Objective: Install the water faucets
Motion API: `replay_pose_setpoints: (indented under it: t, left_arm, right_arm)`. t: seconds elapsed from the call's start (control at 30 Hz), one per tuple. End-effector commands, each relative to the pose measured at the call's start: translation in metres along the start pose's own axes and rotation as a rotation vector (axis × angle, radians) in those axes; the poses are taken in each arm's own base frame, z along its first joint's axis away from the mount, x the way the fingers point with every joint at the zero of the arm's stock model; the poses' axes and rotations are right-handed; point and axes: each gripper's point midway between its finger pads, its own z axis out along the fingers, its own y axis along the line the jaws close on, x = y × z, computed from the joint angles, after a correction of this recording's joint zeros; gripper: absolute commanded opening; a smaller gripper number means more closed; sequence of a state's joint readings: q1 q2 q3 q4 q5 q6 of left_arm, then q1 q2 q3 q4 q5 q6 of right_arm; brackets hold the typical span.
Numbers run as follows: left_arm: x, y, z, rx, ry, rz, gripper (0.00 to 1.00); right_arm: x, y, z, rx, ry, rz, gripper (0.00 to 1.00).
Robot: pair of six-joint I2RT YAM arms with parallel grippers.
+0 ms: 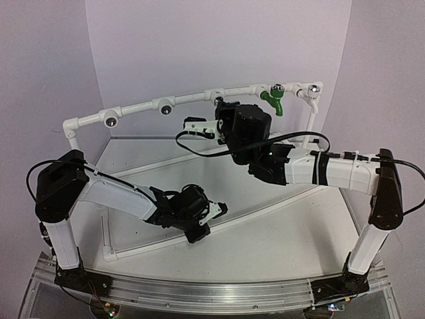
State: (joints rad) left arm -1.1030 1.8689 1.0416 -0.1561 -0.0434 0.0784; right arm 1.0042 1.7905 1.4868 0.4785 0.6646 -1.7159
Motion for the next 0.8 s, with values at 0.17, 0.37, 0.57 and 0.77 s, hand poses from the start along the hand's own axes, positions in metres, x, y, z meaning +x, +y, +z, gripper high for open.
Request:
replay_pose_setpoints:
  t: [0.17,0.37,0.57,0.77]
  left_arm:
    - [0.04,-0.033,0.02,0.098,0.139,0.029,0.0]
    - [0.04,-0.034,0.021,0.098,0.142,0.028,0.0]
    - [0.041,-0.033,0.021,0.095,0.144,0.024,0.0]
    - [0.043,-0.035,0.02,0.1,0.146,0.029,0.0]
  right_arm:
    - [0.034,-0.043,-0.005,0.083,0.034,0.113,0.0]
    - [0.026,-0.042,-0.001,0.064,0.006,0.138,0.0]
    - [0.018,-0.032,0.01,0.051,0.019,0.119,0.0]
    - [0.013,-0.028,0.014,0.04,0.041,0.164,0.0]
